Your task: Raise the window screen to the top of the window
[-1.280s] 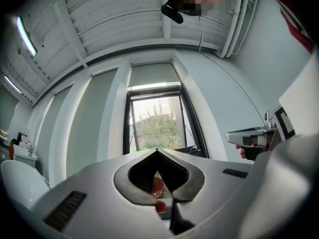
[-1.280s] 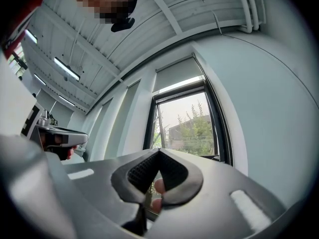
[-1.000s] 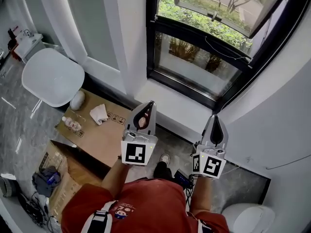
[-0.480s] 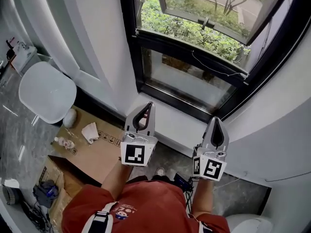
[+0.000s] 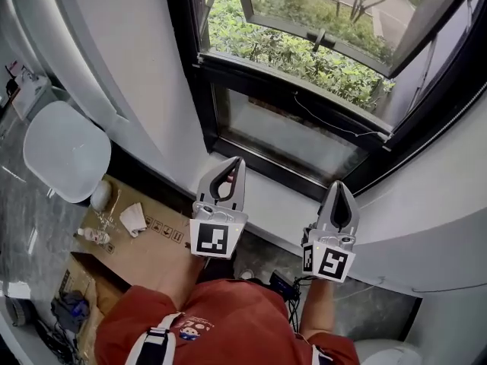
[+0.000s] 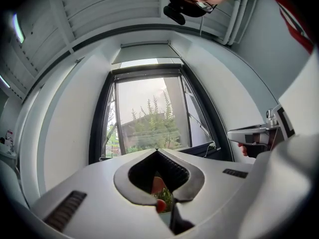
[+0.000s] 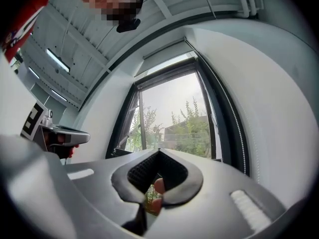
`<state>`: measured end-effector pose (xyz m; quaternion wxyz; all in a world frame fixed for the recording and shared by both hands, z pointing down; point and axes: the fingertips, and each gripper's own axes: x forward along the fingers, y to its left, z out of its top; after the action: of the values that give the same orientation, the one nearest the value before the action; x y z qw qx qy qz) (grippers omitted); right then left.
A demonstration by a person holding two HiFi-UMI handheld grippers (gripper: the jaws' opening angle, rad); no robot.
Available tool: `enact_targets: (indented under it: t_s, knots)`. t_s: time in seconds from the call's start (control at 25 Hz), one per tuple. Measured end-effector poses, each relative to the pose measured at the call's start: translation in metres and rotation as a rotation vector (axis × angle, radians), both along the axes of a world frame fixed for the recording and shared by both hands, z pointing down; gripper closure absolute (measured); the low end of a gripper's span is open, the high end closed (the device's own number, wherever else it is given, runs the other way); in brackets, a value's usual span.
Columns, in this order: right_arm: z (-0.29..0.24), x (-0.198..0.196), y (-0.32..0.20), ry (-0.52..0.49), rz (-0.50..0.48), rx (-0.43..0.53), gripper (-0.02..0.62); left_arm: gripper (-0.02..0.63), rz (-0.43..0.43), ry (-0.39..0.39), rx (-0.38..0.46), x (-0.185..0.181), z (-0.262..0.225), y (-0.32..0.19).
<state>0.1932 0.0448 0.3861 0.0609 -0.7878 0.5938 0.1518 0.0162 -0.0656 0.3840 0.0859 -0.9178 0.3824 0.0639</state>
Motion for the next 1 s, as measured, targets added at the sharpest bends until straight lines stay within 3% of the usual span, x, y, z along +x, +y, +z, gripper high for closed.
enact_targets:
  t_s: [1.0]
  knots:
    - [-0.003, 0.041, -0.170, 0.031, 0.213, -0.038, 0.586, 0.601, 0.191, -0.006, 0.007, 0.065, 0.002, -0.207]
